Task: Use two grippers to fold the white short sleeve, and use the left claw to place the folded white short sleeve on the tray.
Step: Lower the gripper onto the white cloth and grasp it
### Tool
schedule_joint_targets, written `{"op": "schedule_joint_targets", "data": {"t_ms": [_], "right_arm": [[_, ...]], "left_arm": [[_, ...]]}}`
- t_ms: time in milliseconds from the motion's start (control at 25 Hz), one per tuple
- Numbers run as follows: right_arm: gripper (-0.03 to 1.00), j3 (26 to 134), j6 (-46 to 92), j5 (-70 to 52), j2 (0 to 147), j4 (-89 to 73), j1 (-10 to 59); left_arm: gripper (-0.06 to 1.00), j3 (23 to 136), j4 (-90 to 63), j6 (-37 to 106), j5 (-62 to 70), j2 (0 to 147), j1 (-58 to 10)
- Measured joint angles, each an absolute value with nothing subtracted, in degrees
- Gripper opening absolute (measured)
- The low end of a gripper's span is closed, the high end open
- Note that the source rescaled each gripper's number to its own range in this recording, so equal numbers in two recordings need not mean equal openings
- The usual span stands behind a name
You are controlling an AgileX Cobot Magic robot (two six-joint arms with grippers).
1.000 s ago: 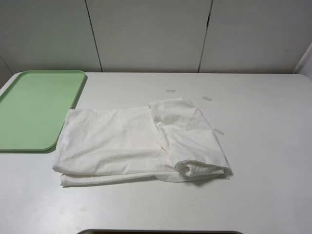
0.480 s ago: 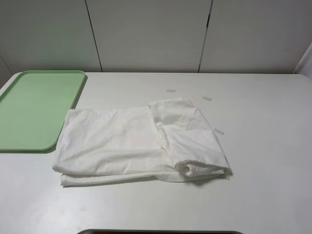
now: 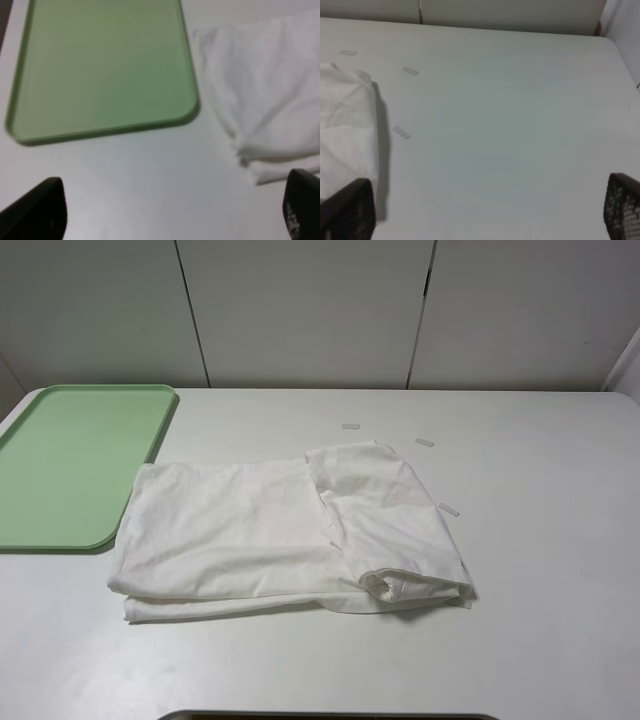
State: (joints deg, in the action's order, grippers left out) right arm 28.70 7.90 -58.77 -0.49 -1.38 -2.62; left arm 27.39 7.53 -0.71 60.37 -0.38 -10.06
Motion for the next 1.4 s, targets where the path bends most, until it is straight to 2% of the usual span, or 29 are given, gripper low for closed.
{"op": "schedule_joint_targets", "data": {"t_ms": [360,720,760,1080,1400], "right_arm": [[1.0,28.7,7.9,-58.77,-0.49,-1.38,-2.62],[1.0,28.7,7.9,-58.77,-0.49,-1.38,-2.62],[1.0,28.7,7.9,-58.77,-0.49,-1.38,-2.62],[1.0,28.7,7.9,-58.77,-0.49,-1.38,-2.62],[1.0,28.7,7.9,-58.77,-0.49,-1.38,-2.62]], "left_arm": [[0.85,36.33,-5.58,-4.7,57.62,11.57,-10.06],[0.85,39.36,-18.1,0.0,50.65,35.37,-10.0],[0.85,39.26,-20.14,1.37,49.22,40.82,-10.0],[0.85,35.73,-21.62,2.38,41.36,54.35,-10.0],[0.85,25.25,-24.76,6.47,27.79,68.28,-10.0]]}}
